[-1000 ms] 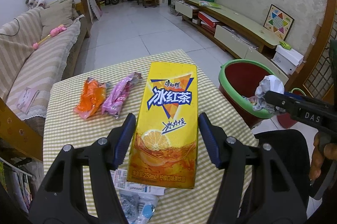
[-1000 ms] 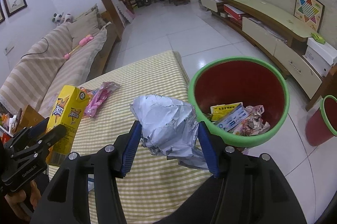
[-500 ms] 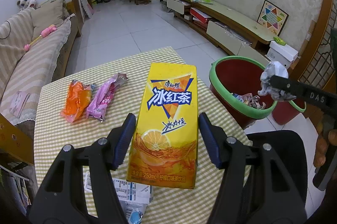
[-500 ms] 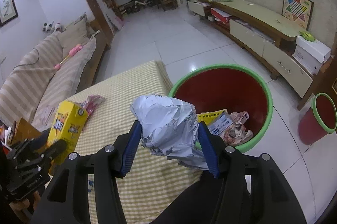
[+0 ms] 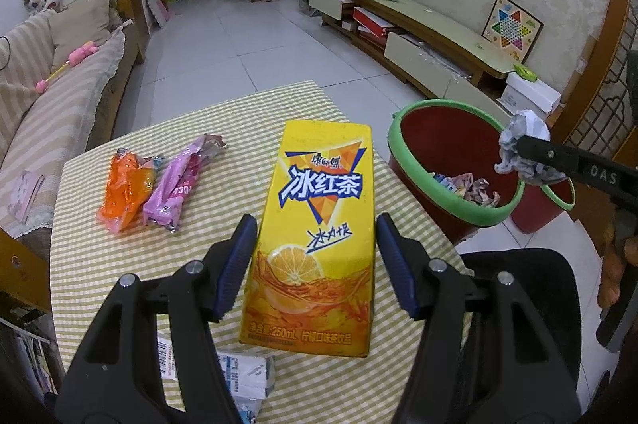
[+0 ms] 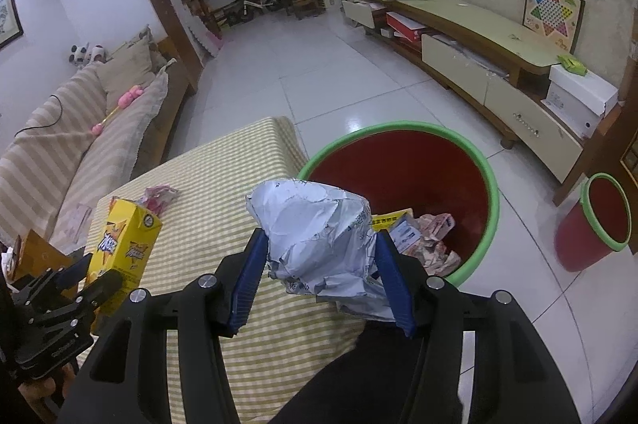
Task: Collect trash
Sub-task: 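Carry the yellow tea carton and crumpled foil over the red bin, then open both grippers to drop the carton and foil into the bin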
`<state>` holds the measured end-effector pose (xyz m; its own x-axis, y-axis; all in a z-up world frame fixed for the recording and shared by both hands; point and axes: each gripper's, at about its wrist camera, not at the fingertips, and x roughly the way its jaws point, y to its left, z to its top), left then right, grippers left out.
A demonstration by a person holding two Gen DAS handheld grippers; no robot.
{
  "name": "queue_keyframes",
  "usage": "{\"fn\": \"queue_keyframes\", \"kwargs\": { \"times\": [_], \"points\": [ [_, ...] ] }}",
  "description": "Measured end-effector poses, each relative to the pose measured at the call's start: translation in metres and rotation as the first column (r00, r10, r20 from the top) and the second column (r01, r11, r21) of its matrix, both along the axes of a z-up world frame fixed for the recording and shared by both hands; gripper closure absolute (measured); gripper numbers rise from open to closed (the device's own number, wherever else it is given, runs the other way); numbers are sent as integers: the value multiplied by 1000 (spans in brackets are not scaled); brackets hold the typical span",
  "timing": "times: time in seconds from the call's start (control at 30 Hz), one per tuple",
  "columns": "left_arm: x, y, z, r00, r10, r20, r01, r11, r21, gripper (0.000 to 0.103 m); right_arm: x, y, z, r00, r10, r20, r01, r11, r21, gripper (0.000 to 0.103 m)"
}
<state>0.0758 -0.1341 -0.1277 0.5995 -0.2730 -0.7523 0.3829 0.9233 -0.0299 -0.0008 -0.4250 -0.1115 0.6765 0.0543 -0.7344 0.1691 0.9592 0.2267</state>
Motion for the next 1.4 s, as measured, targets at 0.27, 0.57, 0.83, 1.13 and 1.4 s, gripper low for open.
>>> {"fn": "queue_keyframes", "kwargs": {
  "times": [0.27, 0.57, 0.83, 1.13, 1.4],
  "points": [
    [1, -6, 5, 1000, -13, -3, 13, 1000, -5, 44, -3, -16, 8, 999, -28, 32, 28, 1000, 3, 48],
    [16, -33, 10, 999, -32, 0, 32, 999, -43, 44, -1, -31, 10, 999, -28, 35, 29, 999, -36, 48],
    [37, -67, 1, 997, -72, -34, 70, 996, -61, 44, 0, -57, 8, 997, -73, 34, 74, 997, -36, 48],
    [49, -103, -20, 985, -130, -110, 124, 990, -64, 44, 7, -71, -2, 997, -71, 20, 72, 996, -45, 47],
    [62, -143, -23, 971, -189, -146, 179, 981, -74, 44, 15, -88, -14, 995, -96, 1, 96, 994, -52, 47]
  ]
}}
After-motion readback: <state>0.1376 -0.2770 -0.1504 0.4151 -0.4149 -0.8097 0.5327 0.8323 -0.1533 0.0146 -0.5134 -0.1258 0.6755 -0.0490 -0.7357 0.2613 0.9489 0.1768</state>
